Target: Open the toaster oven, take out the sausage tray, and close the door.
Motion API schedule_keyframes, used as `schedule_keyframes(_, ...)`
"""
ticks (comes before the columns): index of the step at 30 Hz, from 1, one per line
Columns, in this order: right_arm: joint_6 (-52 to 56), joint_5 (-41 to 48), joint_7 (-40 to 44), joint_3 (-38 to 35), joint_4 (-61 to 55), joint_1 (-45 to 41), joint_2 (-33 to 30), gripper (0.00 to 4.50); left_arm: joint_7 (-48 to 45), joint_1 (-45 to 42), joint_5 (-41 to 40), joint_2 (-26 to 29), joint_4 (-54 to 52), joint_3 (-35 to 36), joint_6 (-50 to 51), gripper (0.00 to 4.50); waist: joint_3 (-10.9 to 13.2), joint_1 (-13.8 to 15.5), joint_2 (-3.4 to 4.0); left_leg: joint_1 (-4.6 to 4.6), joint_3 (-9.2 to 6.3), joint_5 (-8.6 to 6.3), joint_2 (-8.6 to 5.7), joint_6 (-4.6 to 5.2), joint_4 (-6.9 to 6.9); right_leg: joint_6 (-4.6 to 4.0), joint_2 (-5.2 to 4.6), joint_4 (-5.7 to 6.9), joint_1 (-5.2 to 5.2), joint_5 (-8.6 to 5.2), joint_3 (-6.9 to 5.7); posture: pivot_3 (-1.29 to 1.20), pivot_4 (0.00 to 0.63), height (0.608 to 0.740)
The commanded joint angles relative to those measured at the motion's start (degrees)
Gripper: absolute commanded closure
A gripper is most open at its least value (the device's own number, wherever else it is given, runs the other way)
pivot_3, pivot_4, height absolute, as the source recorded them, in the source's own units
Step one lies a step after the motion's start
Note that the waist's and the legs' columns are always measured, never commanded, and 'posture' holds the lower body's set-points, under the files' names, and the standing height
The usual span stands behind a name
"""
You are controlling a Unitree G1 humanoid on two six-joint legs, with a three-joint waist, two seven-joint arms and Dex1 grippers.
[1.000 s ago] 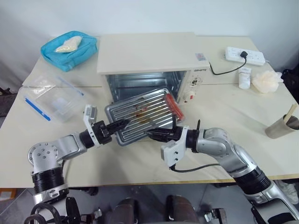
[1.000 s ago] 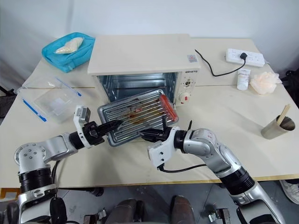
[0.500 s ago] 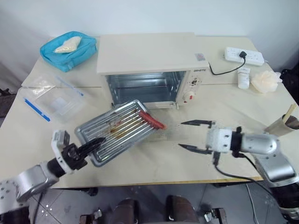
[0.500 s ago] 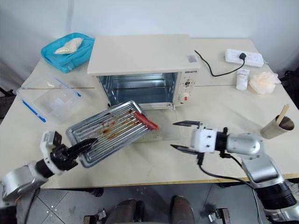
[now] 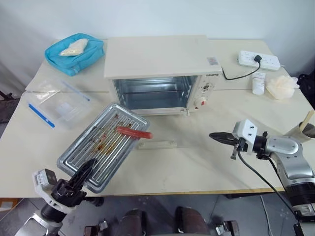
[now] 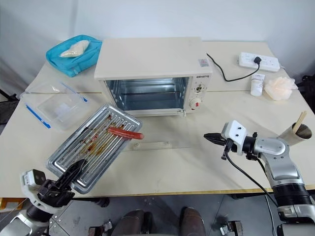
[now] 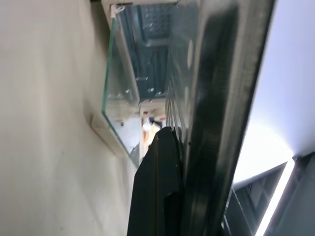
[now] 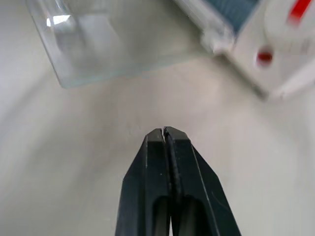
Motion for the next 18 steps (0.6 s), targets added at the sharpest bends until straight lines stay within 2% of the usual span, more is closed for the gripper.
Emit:
schedule_keyframes(1,-0.12,-0.52,0.64,-0.46,3.03,-1.51,0.88,4.46,-0.28,2.27,-1.88,-2.75,-5.02,-1.04,-4.11,4.50,0.00,-0.01,0.01,0.00,0.02,0.00,0.00,0.00,0.00,0.00,0.00,-0.01,0.00,0.00,0.01,0.00,0.150,0.740)
schedule_keyframes(7,-2.21,-1.50,1.82,0.47,7.40,-4.14,4.26,4.46,0.96,6.95,-1.88,-8.62,-9.44,-3.39,-10.62,4.50,0.00,-0.31,0.01,0.02,0.09,-0.01,0.09,-0.02,0.01,-0.03,0.05,-0.08,0.00,-0.02,0.03,0.00,0.150,0.740)
schedule_keyframes(11,-3.46,0.65,4.85,0.86,9.30,-6.26,8.97,4.46,2.79,7.04,-1.88,-14.96,-12.11,-3.05,-16.89,4.50,0.00,-0.43,0.01,0.05,0.15,-0.03,0.18,-0.04,0.03,-0.09,0.11,-0.08,0.01,-0.05,0.03,0.00,0.150,0.740)
schedule_keyframes(18,0.80,4.57,7.46,-1.28,7.63,-7.89,12.88,4.46,7.04,5.89,-1.88,-19.44,-14.94,-4.22,-22.87,4.50,0.05,-0.20,0.10,-0.01,0.18,-0.11,0.04,0.11,0.06,-0.07,0.09,-0.14,0.00,-0.04,0.04,0.00,0.150,0.740)
